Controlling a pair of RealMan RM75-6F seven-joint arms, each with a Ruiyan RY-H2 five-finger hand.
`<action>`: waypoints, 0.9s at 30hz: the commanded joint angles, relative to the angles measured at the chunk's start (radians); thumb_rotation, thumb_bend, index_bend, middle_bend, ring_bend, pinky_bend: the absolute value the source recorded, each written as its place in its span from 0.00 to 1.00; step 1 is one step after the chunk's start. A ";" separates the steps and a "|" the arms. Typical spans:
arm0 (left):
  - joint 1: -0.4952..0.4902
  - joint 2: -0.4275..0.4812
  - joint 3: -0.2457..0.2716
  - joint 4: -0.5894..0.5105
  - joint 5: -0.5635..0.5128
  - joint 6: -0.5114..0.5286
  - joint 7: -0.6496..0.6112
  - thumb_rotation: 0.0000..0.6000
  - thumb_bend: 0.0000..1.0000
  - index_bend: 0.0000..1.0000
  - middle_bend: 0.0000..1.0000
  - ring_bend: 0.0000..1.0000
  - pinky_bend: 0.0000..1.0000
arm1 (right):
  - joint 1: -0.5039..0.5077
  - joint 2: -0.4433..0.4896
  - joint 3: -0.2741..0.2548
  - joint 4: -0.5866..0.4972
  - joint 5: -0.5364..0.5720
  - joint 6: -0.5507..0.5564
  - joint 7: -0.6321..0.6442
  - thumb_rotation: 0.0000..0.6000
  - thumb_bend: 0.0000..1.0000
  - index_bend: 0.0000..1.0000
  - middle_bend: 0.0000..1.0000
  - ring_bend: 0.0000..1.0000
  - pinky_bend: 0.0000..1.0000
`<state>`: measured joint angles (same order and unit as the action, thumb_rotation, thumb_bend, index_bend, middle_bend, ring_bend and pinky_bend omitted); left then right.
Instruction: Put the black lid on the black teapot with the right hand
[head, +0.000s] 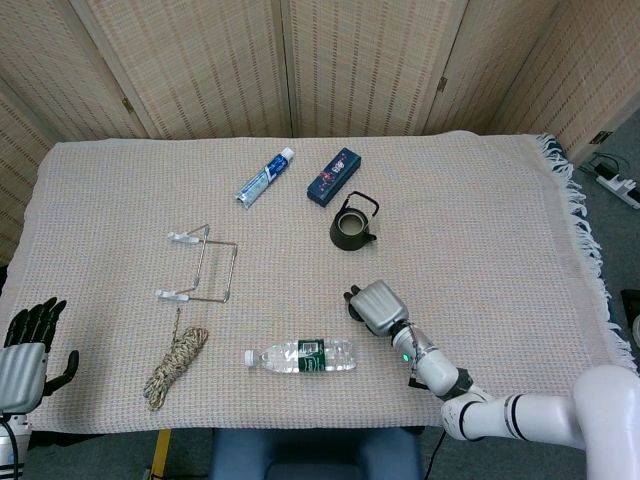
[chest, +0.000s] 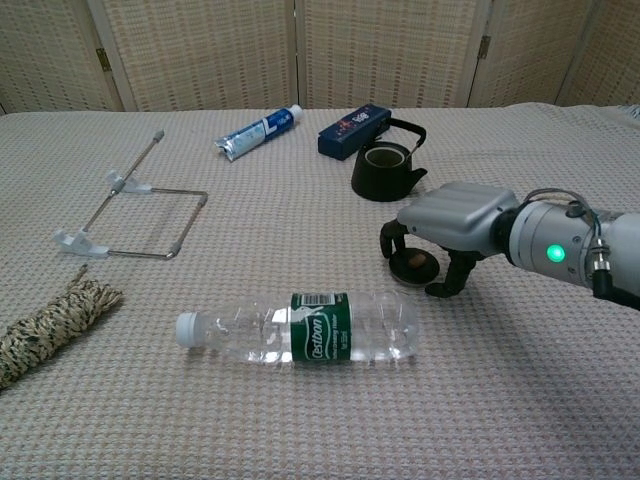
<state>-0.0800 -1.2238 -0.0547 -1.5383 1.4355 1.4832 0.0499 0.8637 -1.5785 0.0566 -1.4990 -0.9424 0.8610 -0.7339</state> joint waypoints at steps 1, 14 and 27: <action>0.001 0.000 0.000 0.002 0.000 0.000 -0.002 1.00 0.43 0.00 0.00 0.00 0.00 | 0.001 -0.004 -0.001 0.004 0.001 0.007 0.000 1.00 0.34 0.32 0.35 0.84 0.75; 0.001 -0.001 -0.003 0.010 -0.002 -0.004 -0.008 1.00 0.43 0.00 0.00 0.00 0.00 | 0.018 0.041 0.050 -0.014 0.014 0.043 0.028 1.00 0.34 0.36 0.38 0.85 0.76; -0.006 0.001 -0.008 -0.014 -0.012 -0.015 0.030 1.00 0.43 0.00 0.00 0.00 0.00 | 0.140 0.071 0.182 0.128 0.182 -0.034 0.034 1.00 0.34 0.37 0.38 0.85 0.76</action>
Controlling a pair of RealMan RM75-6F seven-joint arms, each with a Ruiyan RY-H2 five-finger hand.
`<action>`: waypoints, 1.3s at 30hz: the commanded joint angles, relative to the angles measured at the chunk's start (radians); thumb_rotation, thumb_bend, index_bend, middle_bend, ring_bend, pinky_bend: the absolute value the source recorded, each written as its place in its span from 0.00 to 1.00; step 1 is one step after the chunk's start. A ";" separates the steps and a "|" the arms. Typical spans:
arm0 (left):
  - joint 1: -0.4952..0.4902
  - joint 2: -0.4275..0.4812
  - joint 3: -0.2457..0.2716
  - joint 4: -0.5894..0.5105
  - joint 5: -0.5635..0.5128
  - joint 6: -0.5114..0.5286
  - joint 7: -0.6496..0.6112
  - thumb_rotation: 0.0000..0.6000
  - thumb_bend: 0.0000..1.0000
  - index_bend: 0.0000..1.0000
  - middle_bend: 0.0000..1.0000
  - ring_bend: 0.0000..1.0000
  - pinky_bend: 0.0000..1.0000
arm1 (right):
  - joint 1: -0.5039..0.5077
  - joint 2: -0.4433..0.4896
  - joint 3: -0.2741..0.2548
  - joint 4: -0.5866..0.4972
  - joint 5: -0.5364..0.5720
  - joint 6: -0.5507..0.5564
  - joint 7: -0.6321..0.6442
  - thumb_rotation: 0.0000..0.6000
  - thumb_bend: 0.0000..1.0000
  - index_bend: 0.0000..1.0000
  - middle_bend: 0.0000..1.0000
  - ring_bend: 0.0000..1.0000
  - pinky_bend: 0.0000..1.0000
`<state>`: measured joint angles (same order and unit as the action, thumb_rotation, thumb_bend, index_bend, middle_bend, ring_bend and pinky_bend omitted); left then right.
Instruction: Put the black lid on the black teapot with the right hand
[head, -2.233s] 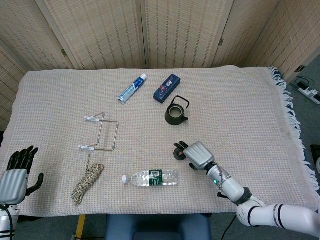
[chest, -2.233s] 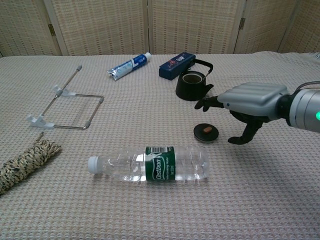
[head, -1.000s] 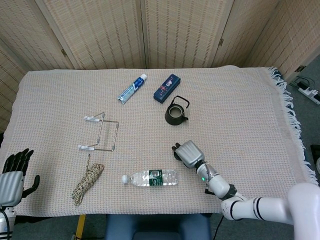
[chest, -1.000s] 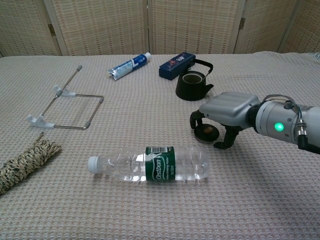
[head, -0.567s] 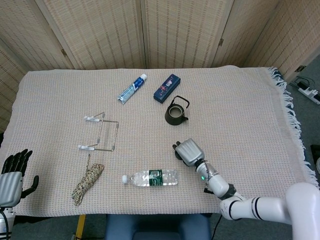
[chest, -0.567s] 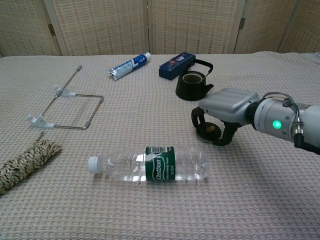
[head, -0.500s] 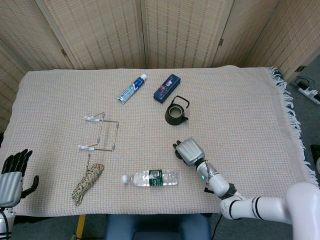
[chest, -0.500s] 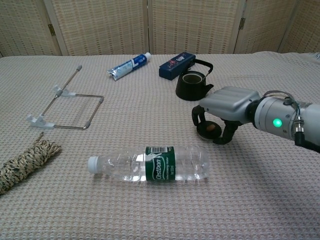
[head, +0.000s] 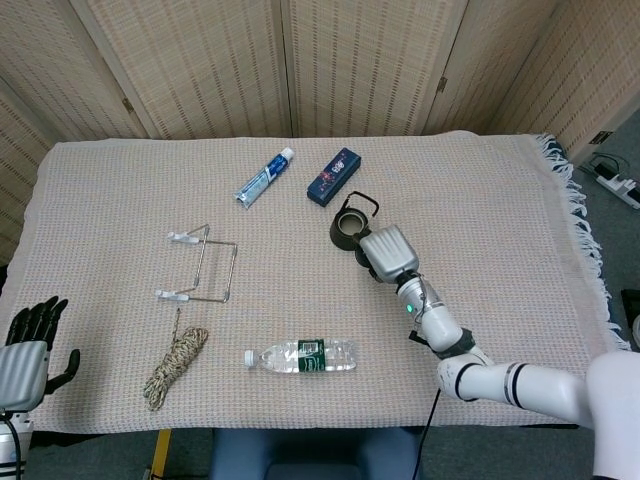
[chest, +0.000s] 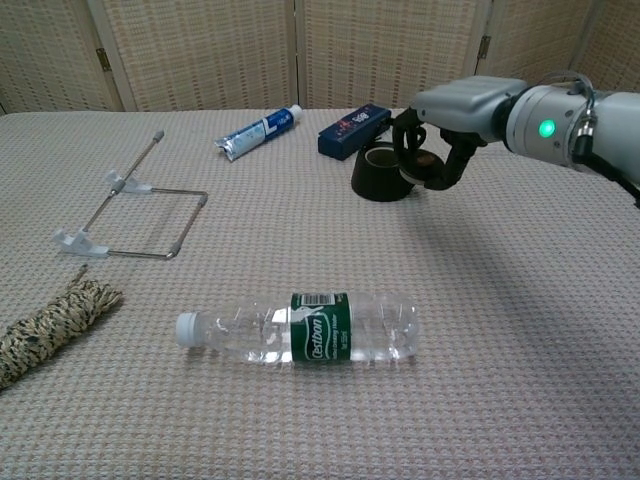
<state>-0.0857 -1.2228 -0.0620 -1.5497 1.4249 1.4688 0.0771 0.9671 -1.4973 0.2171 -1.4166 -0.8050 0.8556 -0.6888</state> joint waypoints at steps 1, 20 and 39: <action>-0.001 0.001 -0.001 -0.003 -0.003 -0.002 0.005 1.00 0.43 0.00 0.00 0.00 0.00 | 0.048 -0.016 0.025 0.061 0.057 -0.035 -0.014 1.00 0.34 0.37 0.38 0.85 0.76; 0.010 0.011 -0.006 -0.009 -0.047 -0.013 0.022 1.00 0.43 0.00 0.00 0.00 0.00 | 0.248 -0.197 0.022 0.405 0.242 -0.160 -0.095 1.00 0.34 0.37 0.37 0.84 0.76; 0.014 0.015 -0.008 -0.017 -0.057 -0.014 0.030 1.00 0.43 0.00 0.00 0.00 0.00 | 0.295 -0.259 0.009 0.552 0.351 -0.225 -0.118 1.00 0.34 0.25 0.24 0.82 0.76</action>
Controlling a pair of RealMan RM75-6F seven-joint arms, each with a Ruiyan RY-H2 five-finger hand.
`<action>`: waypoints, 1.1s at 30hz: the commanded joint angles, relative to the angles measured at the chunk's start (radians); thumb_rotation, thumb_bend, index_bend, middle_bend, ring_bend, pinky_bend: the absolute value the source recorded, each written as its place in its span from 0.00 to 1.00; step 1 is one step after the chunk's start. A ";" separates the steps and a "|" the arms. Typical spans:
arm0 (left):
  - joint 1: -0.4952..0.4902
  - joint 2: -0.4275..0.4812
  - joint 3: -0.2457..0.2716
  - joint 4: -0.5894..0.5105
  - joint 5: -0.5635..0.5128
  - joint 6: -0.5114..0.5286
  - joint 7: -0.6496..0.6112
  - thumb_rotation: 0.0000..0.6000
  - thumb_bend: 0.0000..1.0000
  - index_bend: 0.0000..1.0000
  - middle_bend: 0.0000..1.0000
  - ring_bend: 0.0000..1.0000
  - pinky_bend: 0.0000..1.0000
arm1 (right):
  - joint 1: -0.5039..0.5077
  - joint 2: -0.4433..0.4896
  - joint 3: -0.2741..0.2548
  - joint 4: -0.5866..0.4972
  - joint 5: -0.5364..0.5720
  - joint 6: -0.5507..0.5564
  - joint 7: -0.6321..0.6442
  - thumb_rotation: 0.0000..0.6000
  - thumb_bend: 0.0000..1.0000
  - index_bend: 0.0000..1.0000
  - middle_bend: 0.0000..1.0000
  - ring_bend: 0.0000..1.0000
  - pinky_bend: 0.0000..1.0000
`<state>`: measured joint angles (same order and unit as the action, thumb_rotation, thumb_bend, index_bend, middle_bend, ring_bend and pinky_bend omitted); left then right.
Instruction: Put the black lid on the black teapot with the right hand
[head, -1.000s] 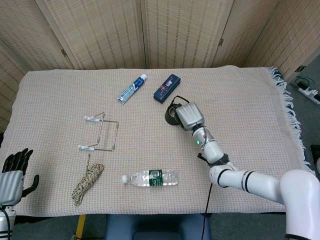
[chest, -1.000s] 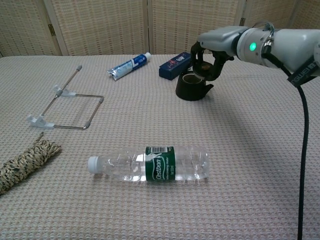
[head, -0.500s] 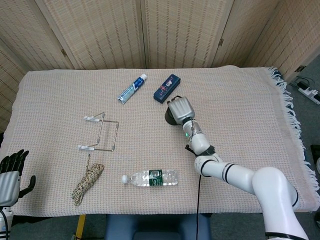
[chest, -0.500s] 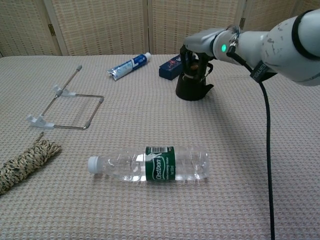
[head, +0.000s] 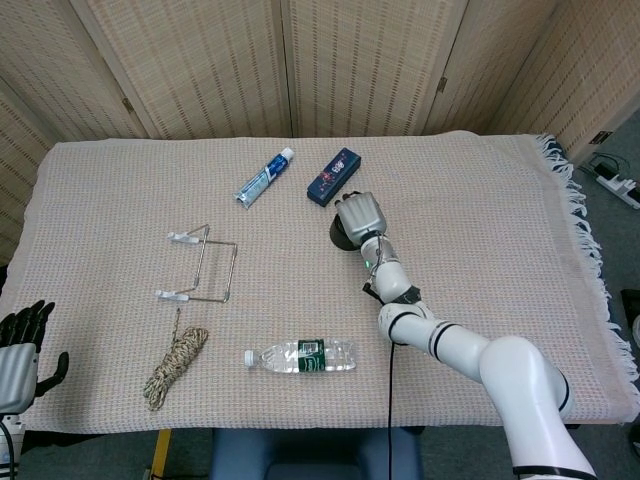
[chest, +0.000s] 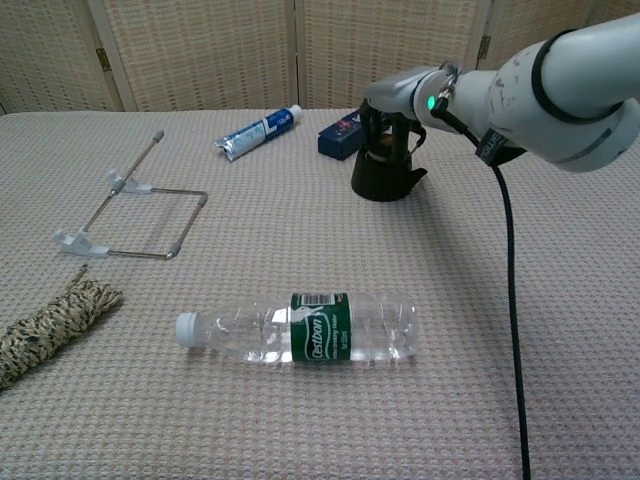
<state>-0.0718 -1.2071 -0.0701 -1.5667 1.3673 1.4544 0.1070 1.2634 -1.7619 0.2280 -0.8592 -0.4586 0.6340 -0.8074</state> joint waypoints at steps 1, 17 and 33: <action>0.000 -0.001 0.000 0.000 0.001 0.000 0.001 1.00 0.43 0.00 0.00 0.00 0.00 | -0.002 0.007 -0.003 -0.007 0.005 -0.003 0.001 1.00 0.34 0.23 0.23 0.81 0.76; -0.012 -0.003 0.000 -0.012 0.022 0.000 0.009 1.00 0.43 0.00 0.00 0.00 0.00 | -0.114 0.202 -0.055 -0.361 -0.159 0.077 0.132 1.00 0.34 0.16 0.18 0.80 0.75; -0.004 -0.001 0.004 -0.014 0.023 0.009 0.009 1.00 0.43 0.00 0.00 0.00 0.00 | -0.116 0.154 -0.094 -0.320 -0.204 0.055 0.186 1.00 0.34 0.16 0.23 0.80 0.75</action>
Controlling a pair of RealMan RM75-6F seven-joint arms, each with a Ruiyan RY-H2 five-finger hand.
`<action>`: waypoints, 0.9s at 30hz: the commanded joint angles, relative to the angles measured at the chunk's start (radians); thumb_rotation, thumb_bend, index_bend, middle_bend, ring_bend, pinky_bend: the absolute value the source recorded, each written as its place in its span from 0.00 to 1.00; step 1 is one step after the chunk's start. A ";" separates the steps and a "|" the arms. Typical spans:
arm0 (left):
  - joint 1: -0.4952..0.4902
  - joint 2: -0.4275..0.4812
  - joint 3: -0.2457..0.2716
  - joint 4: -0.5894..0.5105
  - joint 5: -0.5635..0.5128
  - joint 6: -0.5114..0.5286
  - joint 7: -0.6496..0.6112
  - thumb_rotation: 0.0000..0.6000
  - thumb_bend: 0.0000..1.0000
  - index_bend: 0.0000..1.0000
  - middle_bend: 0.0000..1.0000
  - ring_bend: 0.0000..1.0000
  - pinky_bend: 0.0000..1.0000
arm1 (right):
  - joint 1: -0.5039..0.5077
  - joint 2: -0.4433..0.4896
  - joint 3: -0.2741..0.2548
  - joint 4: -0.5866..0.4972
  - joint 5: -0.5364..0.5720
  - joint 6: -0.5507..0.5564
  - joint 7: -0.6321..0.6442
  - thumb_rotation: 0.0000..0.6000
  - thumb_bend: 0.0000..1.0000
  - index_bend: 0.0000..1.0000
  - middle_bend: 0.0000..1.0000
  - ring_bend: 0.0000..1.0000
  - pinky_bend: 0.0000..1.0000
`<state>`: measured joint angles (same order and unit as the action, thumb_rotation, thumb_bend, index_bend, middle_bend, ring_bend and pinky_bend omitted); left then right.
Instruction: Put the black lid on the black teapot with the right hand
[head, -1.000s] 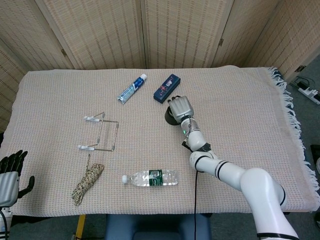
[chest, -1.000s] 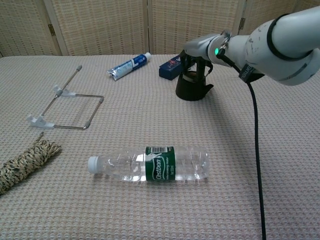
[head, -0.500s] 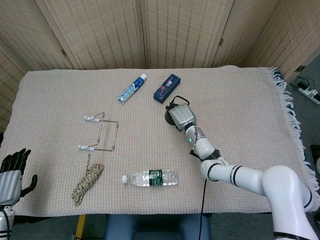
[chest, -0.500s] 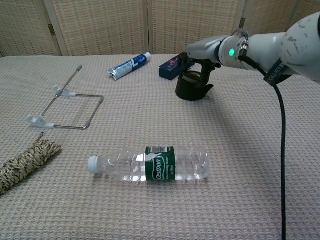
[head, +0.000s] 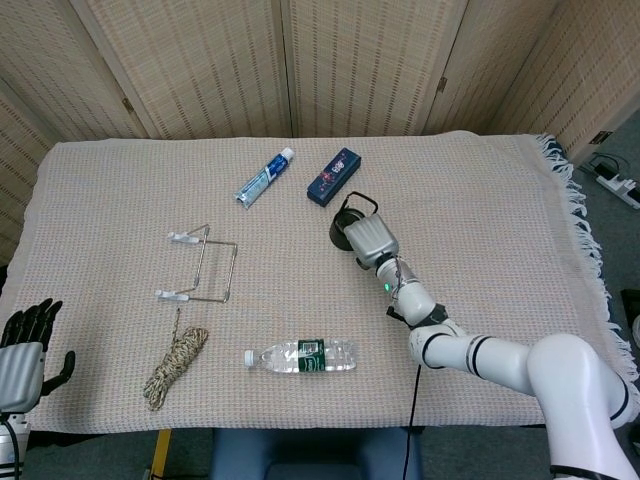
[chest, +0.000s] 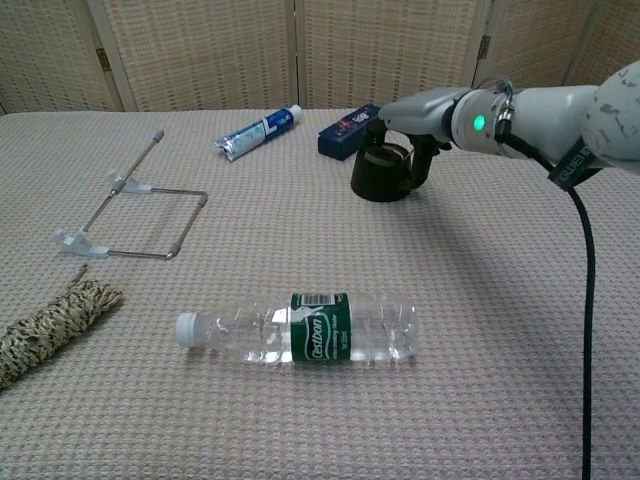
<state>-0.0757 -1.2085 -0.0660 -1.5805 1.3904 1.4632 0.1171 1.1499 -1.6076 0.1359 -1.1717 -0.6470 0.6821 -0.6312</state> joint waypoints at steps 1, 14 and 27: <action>0.000 0.000 0.000 0.001 0.000 0.000 -0.001 1.00 0.43 0.00 0.00 0.00 0.00 | -0.005 0.002 -0.002 -0.013 -0.021 0.012 0.015 1.00 0.34 0.16 0.24 0.80 0.75; -0.001 -0.004 -0.001 0.019 0.000 -0.004 -0.023 1.00 0.43 0.00 0.00 0.00 0.00 | -0.006 0.015 -0.012 -0.057 -0.024 0.059 -0.010 1.00 0.34 0.16 0.24 0.80 0.75; -0.023 -0.008 -0.018 0.029 0.007 -0.017 -0.038 1.00 0.43 0.00 0.00 0.00 0.00 | -0.244 0.341 -0.079 -0.521 -0.235 0.412 0.063 1.00 0.34 0.16 0.24 0.64 0.70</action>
<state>-0.0984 -1.2163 -0.0829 -1.5519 1.3970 1.4471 0.0794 1.0092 -1.3801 0.0984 -1.5575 -0.7990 0.9736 -0.6054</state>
